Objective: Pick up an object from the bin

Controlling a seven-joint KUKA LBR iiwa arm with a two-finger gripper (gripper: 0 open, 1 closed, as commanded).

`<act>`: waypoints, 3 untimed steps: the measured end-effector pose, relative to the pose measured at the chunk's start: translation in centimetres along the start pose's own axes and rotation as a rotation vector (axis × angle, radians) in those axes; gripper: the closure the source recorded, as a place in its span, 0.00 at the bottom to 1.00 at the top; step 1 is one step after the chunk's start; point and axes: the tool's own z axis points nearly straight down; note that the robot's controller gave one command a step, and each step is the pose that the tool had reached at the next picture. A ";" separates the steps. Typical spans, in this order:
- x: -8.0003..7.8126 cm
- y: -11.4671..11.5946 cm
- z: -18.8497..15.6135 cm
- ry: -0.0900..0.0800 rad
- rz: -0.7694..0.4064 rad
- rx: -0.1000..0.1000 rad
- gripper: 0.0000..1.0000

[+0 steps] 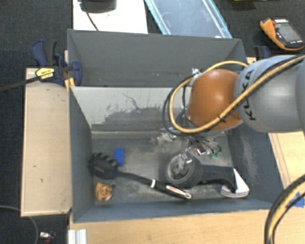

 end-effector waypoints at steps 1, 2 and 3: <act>0.8 0.1 -3.0 0.012 0.028 0.000 0.00; -2.1 -0.3 -1.1 0.002 -0.177 0.000 0.00; -2.2 -0.9 2.2 0.007 0.060 0.003 0.00</act>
Offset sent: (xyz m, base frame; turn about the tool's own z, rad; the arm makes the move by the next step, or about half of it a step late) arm 0.0221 0.0067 0.0061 -0.1819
